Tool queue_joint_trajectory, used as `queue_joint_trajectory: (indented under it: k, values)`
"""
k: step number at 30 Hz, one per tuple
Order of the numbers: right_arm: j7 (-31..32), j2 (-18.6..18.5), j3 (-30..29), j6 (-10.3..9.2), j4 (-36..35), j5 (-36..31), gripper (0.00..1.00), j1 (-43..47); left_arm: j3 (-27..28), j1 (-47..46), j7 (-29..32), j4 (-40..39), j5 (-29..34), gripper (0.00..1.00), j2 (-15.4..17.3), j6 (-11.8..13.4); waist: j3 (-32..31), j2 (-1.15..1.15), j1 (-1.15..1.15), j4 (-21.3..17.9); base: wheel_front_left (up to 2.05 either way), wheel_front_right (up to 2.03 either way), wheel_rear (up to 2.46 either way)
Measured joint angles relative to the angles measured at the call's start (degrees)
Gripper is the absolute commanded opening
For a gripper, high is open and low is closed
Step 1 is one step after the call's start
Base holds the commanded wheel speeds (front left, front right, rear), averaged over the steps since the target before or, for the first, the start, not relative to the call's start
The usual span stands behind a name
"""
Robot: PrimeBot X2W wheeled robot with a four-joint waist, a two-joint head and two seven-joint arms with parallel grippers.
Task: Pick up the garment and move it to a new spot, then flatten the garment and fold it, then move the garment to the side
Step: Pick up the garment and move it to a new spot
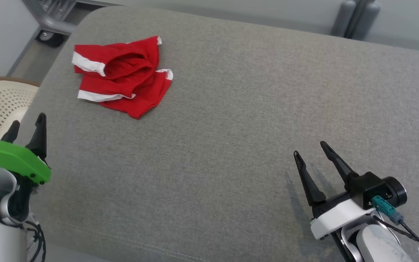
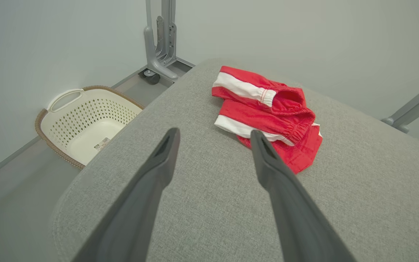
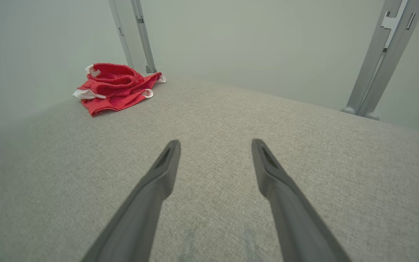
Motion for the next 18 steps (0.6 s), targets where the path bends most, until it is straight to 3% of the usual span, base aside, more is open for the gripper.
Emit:
queue_joint_trajectory:
  k: [9, 18]
  values:
    - [0.0, -1.5, -0.4, 0.51, -3.1, -1.7, 1.00, -3.6, 3.2, -8.6, 3.8, 3.7, -2.5, 1.00, 1.2, 1.9, 6.6, 0.00, 0.00, -6.3, 0.00, 0.00, 0.00]
    - [0.0, -3.1, -1.9, 0.60, -6.5, -1.9, 1.00, -8.8, 4.0, -15.3, 4.8, 6.1, -3.9, 1.00, 1.4, 2.1, 14.5, 0.00, 0.00, -11.2, 0.00, 0.00, 0.00]
